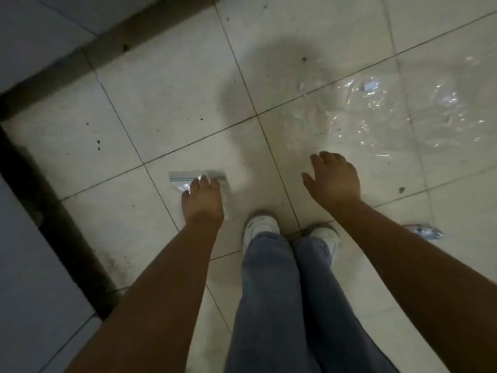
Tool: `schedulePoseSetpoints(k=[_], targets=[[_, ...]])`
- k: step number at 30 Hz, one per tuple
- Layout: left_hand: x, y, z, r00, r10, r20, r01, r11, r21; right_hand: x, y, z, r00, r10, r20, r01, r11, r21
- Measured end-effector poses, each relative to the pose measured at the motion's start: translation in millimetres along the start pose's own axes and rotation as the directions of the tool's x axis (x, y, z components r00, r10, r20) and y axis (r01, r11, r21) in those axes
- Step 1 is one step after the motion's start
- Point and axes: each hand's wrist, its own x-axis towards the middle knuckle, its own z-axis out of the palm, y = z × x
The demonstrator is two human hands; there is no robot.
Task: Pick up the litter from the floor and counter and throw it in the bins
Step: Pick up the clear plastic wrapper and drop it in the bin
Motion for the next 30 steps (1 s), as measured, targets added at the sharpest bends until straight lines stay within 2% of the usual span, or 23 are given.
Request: schedulePoseSetpoints(k=[3, 6, 9, 13, 16, 19, 22, 24, 28, 30], targets=[[34.8, -3.9, 21.9, 0.998, -0.018, -0.052, 0.019, 1.0, 0.023, 42.8, -3.0, 25.7, 0.993, 0.051, -0.106, -0.051, 0.999, 0.005], [52.2, -10.1, 36.2, 0.992, 0.042, -0.115, -0.037, 0.998, 0.043, 69.4, -1.0, 41.0, 0.982, 0.125, -0.14, -0.127, 0.992, -0.009], [57.9, -15.9, 35.7, 0.963, 0.139, -0.229, -0.11, 0.985, 0.133, 77.1, 8.4, 51.6, 0.981, 0.103, -0.165, -0.108, 0.994, -0.023], [65.7, -18.1, 36.6, 0.979, 0.171, -0.106, -0.159, 0.98, 0.115, 77.7, 13.9, 59.1, 0.978, 0.024, -0.208, -0.024, 1.0, 0.001], [68.5, -10.9, 28.8, 0.966, 0.187, -0.178, -0.171, 0.98, 0.101, 79.5, 15.2, 62.1, 0.98, -0.014, -0.199, 0.009, 1.0, -0.025], [69.7, 5.5, 11.6, 0.968, 0.164, -0.188, -0.152, 0.985, 0.08, 81.4, 15.2, 61.8, 0.98, -0.041, -0.193, 0.037, 0.999, -0.021], [68.5, 19.7, -6.3, 0.975, 0.136, -0.174, -0.136, 0.991, 0.011, 76.6, 15.6, 58.3, 0.961, -0.104, -0.258, 0.104, 0.994, -0.014], [62.4, 25.8, -22.4, 0.974, 0.145, -0.173, -0.151, 0.988, -0.021, 64.5, 16.4, 48.8, 0.933, -0.083, -0.35, 0.092, 0.996, 0.008], [23.0, 35.3, -76.2, 0.965, 0.137, -0.224, -0.169, 0.978, -0.127, 20.2, 20.2, 9.7, 0.925, -0.006, -0.38, 0.047, 0.994, 0.099], [-8.0, 44.3, -108.0, 0.96, 0.157, -0.232, -0.198, 0.966, -0.168, -12.5, 23.5, -16.5, 0.912, 0.0, -0.41, 0.076, 0.983, 0.168]])
